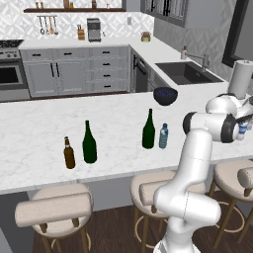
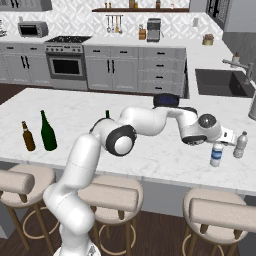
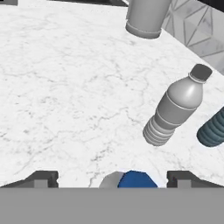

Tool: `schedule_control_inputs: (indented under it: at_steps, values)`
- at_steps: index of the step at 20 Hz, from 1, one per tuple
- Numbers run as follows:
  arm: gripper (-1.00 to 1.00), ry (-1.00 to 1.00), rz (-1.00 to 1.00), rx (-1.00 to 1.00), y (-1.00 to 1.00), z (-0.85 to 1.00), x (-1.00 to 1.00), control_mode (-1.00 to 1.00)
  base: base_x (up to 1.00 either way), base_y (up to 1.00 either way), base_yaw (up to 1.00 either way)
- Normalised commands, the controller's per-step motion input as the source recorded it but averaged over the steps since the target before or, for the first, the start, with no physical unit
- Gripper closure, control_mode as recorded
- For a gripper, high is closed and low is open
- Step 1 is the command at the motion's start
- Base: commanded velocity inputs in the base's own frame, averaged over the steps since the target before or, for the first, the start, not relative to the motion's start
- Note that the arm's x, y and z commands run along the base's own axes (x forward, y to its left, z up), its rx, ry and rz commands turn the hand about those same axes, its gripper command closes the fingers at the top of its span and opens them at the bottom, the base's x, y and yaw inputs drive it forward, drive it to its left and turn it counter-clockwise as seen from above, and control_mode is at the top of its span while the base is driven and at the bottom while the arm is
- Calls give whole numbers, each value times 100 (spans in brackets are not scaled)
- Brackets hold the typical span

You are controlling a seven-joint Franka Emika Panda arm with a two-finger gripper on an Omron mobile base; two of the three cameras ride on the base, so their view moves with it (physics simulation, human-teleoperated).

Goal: Move the plastic bottles in the middle to the plastics group, and the glass bottles in the middle to the glass group.

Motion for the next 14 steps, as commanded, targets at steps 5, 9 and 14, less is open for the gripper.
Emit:
schedule_control_inputs:
  at_steps: [5,9,14]
  values:
    - [-100,-6,0,0,2,0,5,-100,0,0,0]
    - [-100,-10,0,0,-5,20,5,-100,0,0,0]
    - [-100,-22,0,0,2,43,-12,-100,0,0,0]
